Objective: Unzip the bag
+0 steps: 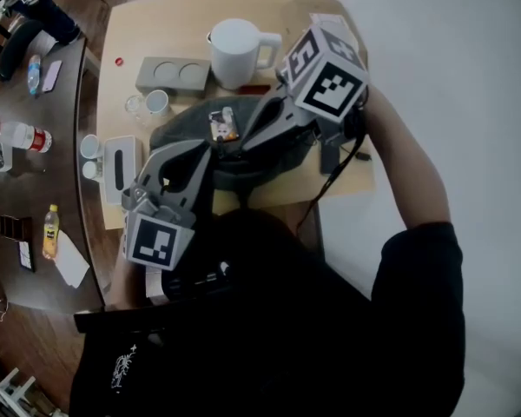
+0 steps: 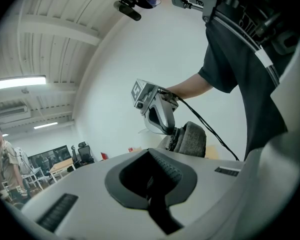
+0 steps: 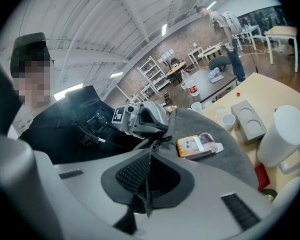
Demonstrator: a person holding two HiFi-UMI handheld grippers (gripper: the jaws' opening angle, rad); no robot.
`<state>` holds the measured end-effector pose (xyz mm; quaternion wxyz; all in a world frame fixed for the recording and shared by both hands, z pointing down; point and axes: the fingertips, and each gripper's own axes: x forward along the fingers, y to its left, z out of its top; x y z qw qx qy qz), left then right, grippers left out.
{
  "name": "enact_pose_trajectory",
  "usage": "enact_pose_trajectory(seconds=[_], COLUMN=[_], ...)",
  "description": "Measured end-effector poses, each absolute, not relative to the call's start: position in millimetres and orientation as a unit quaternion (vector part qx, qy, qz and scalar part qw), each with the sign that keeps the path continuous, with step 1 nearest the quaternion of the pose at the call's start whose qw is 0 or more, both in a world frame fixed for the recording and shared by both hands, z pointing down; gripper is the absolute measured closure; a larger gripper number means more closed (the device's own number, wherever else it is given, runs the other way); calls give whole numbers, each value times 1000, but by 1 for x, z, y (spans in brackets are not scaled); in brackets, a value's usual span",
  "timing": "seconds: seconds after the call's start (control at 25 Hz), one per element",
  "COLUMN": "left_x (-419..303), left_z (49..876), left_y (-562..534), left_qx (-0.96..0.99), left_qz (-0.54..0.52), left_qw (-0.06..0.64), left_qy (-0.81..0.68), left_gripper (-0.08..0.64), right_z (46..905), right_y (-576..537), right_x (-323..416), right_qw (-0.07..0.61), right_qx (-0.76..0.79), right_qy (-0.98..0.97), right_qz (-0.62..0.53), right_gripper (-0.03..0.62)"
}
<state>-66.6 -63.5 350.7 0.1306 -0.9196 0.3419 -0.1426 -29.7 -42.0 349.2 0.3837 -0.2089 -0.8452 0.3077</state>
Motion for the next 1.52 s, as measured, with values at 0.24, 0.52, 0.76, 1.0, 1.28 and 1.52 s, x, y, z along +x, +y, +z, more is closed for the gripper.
enact_pose_trajectory(seconds=[0.24, 0.52, 0.76, 1.0, 1.28, 1.52], left_x=[-67, -65, -65, -65, -65, -65], left_z=[352, 352, 353, 354, 356, 357], left_y=[-63, -66, -66, -64, -65, -64], left_qx=[-921, -915, -917, -917, -914, -914], left_qz=[-148, -155, -158, -159, -164, -167], left_qw=[130, 136, 134, 128, 129, 126], left_qy=[337, 348, 341, 344, 347, 349], left_gripper=[561, 561, 561, 561, 561, 561], right_z=[354, 351, 360, 367, 357, 361], right_y=[-42, -39, -48, -88, -59, -76], right_x=[-20, -8, -16, -7, -18, -32], right_qw=[395, 438, 505, 512, 376, 383], right_qx=[-168, -78, -16, 32, -138, -185], right_qy=[-861, -892, -857, -852, -879, -825], right_qz=[272, 82, -99, -103, 258, 372], right_gripper=[565, 486, 453, 425, 426, 426])
